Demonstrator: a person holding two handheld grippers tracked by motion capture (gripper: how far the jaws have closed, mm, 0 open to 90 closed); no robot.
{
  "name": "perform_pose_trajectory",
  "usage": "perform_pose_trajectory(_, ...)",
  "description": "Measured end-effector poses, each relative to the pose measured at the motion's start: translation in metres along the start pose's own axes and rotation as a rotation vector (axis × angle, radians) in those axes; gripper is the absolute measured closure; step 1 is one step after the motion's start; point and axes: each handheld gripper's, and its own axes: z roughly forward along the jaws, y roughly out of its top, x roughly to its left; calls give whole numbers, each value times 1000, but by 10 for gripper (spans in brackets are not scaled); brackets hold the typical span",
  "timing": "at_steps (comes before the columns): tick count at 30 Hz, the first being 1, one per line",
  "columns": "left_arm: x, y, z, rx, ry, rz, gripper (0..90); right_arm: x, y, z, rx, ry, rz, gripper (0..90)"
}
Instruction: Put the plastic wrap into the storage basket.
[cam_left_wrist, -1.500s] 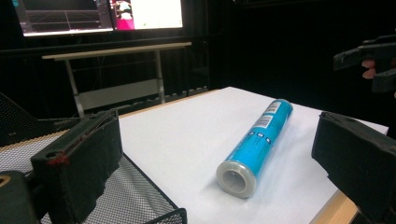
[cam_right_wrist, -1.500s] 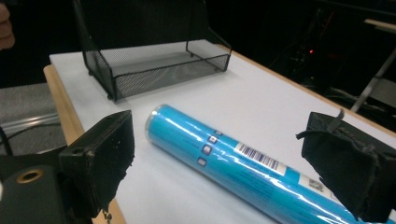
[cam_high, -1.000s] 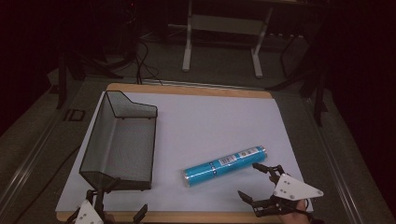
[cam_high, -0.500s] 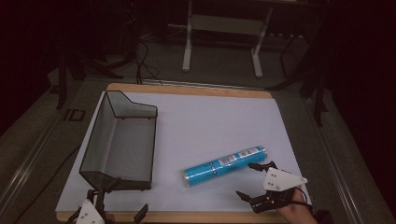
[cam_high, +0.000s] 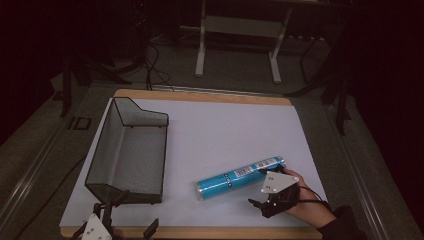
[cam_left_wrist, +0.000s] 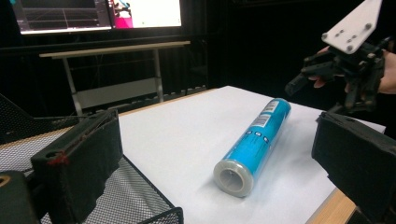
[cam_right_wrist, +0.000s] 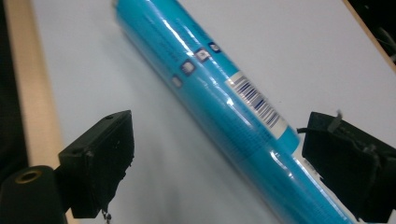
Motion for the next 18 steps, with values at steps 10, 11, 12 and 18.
perform_pose_trajectory(10,0,0,0,3,-1,0,21,-18,14,15,70,99,-110,150)
perform_pose_trajectory(11,0,0,0,3,-2,0,21,-22,15,18,74,124,-126,151)
perform_pose_trajectory(12,0,0,0,3,-1,0,21,-25,17,20,72,150,-140,166)
perform_pose_trajectory(18,0,0,0,5,-1,-1,21,-30,30,31,158,176,-215,192)
